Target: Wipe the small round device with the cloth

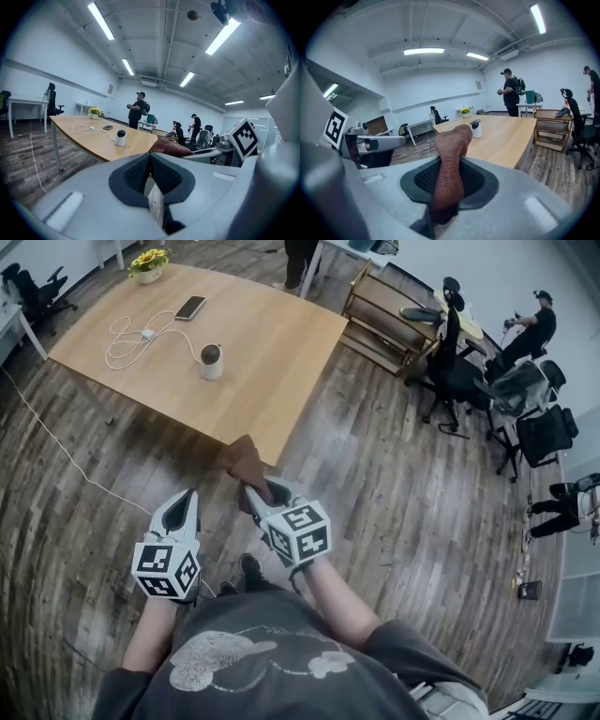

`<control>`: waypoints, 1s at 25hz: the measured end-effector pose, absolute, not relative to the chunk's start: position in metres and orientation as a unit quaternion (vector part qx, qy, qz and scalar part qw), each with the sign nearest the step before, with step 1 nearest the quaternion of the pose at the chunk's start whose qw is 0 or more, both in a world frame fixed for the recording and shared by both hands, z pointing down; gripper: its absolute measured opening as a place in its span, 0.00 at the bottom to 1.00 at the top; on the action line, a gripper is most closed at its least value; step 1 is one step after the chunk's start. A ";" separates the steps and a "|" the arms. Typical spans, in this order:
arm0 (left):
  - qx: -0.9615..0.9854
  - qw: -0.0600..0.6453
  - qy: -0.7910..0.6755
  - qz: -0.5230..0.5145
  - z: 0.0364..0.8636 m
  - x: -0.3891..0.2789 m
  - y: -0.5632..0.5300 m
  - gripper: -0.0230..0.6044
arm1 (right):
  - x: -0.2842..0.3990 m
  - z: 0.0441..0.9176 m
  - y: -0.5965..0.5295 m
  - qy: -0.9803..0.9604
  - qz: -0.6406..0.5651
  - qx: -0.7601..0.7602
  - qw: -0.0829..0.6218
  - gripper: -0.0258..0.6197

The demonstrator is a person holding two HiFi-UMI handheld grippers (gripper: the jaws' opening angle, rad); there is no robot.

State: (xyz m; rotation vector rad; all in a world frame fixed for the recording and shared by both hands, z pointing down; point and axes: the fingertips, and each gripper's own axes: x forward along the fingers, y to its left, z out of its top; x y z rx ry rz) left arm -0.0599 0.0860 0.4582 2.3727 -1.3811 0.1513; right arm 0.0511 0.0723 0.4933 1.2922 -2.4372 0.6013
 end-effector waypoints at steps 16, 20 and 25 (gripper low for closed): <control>0.861 0.184 -0.473 0.037 0.448 -0.059 0.110 0.07 | 0.057 0.487 0.106 -0.839 0.194 0.481 0.165 0.16; 0.860 0.188 -0.473 0.038 0.450 -0.063 0.115 0.07 | 0.052 0.487 0.112 -0.840 0.191 0.479 0.171 0.16; 0.860 0.194 -0.470 0.041 0.455 -0.062 0.123 0.07 | 0.056 0.487 0.121 -0.837 0.190 0.481 0.175 0.16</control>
